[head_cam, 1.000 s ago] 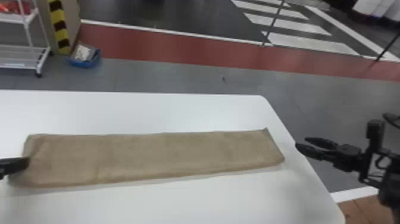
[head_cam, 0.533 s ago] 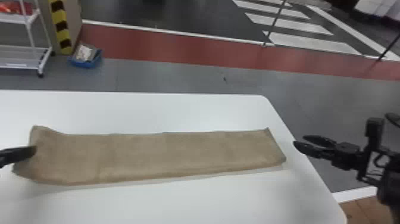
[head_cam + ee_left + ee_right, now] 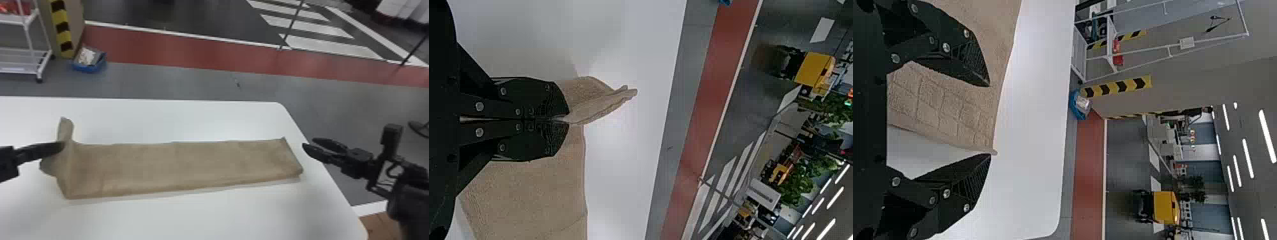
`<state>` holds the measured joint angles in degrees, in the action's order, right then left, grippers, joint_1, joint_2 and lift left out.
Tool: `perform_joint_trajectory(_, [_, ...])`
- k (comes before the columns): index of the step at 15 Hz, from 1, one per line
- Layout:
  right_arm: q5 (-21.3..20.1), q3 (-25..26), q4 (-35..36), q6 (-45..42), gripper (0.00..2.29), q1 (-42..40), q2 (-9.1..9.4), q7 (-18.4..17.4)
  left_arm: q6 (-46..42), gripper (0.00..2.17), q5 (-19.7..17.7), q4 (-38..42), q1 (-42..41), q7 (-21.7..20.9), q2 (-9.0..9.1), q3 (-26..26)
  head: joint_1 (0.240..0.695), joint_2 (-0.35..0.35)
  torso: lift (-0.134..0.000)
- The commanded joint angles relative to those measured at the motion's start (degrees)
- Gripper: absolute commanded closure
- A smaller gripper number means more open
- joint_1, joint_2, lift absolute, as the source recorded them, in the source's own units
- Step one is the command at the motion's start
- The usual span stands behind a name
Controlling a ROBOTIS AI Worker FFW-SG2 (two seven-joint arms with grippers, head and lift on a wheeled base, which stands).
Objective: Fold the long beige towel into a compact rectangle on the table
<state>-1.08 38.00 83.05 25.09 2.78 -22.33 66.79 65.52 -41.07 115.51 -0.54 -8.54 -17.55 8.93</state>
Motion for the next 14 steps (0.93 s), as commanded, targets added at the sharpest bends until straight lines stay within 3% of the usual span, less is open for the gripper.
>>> perform_joint_trajectory(1, [1.1, -0.4, 0.4, 0.4, 0.74, -0.9, 1.24, 0.0, 0.0, 1.36, -0.9, 0.0, 0.9, 0.5, 0.94, -1.3, 0.695, -0.326, -0.124])
perform_joint_trajectory(2, [1.8, -1.0, 0.9, 1.1, 1.16, -1.7, 1.59, 0.0, 0.0, 1.36, -1.0, 0.0, 1.4, 0.9, 1.03, -2.0, 0.695, -0.329, -0.124])
perform_joint_trajectory(3, [1.9, -1.5, 1.6, 2.1, 1.40, -2.0, 2.21, 0.0, 0.0, 1.36, -1.6, 0.0, 1.9, 1.4, 1.03, -2.6, 0.695, -0.330, -0.124])
perform_joint_trajectory(4, [2.0, -2.4, 1.8, 2.3, 1.47, -2.3, 2.56, 0.0, 0.0, 1.36, -1.7, 0.0, 2.3, 1.5, 1.03, -3.0, 0.695, -0.330, -0.124])
perform_joint_trajectory(8, [3.9, -5.1, 3.8, 2.8, 1.48, -3.0, 6.51, -0.2, 0.2, 1.36, -3.2, 0.2, 3.8, 2.4, 1.03, -4.2, 0.695, -0.309, -0.124])
perform_joint_trajectory(12, [2.7, -12.5, 5.6, 3.2, 1.48, -2.8, 9.85, -6.1, 1.4, 1.36, -7.2, 0.2, 6.3, 3.2, 1.03, -4.3, 0.695, -0.259, -0.124])
perform_joint_trajectory(14, [2.3, -16.8, 5.6, 2.3, 1.48, -2.8, 10.38, -9.7, 1.4, 1.36, -7.8, 0.2, 6.5, 3.4, 1.11, -4.5, 0.695, -0.228, -0.124])
